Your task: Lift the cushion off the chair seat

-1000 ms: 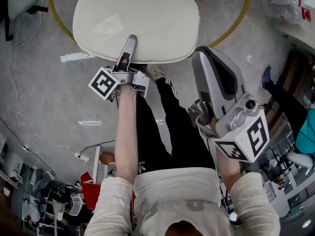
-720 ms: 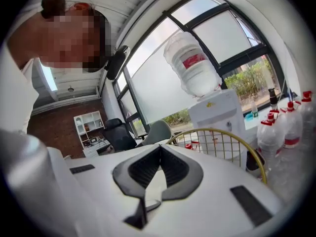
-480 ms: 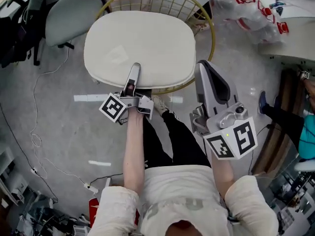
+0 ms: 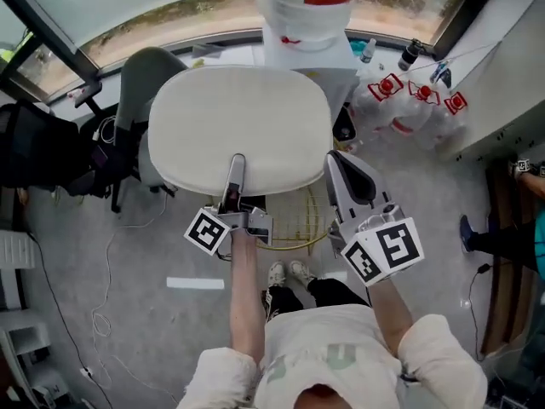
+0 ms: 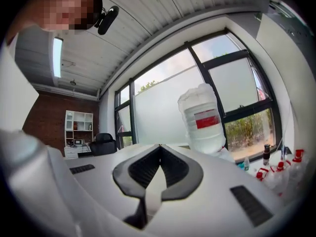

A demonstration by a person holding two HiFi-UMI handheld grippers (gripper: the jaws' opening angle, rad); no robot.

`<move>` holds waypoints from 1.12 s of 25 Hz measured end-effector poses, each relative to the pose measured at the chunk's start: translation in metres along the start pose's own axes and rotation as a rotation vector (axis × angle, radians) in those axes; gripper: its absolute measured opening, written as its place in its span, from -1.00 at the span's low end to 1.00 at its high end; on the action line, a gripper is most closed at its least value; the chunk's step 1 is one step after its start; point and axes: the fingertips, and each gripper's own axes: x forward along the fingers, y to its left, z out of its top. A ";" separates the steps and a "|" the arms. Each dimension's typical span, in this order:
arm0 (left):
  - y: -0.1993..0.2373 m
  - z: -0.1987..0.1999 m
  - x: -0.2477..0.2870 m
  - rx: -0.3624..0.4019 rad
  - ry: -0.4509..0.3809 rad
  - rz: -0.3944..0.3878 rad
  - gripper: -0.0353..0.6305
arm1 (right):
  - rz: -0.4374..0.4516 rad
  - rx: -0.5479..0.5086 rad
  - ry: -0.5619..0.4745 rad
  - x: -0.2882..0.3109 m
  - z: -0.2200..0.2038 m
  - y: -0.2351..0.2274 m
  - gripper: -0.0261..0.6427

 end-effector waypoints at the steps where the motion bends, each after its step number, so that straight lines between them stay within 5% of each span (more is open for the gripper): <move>1: -0.021 0.005 0.007 0.041 0.000 -0.027 -0.75 | 0.001 -0.017 -0.022 0.001 0.014 0.002 -0.87; 9: -0.163 0.030 0.039 0.328 -0.047 -0.098 -0.75 | -0.041 -0.108 -0.200 -0.008 0.091 0.016 -0.87; 15: -0.230 0.032 0.031 0.843 -0.079 0.065 -0.75 | -0.069 -0.127 -0.258 -0.030 0.114 0.020 -0.87; 20: -0.264 0.023 0.008 1.224 -0.149 0.169 -0.75 | -0.173 -0.297 -0.256 -0.050 0.117 0.024 -0.87; 25: -0.280 0.002 -0.011 1.480 -0.178 0.227 -0.75 | -0.196 -0.319 -0.250 -0.063 0.116 0.030 -0.87; 28: -0.286 -0.009 -0.016 1.548 -0.204 0.232 -0.75 | -0.196 -0.318 -0.245 -0.067 0.113 0.032 -0.87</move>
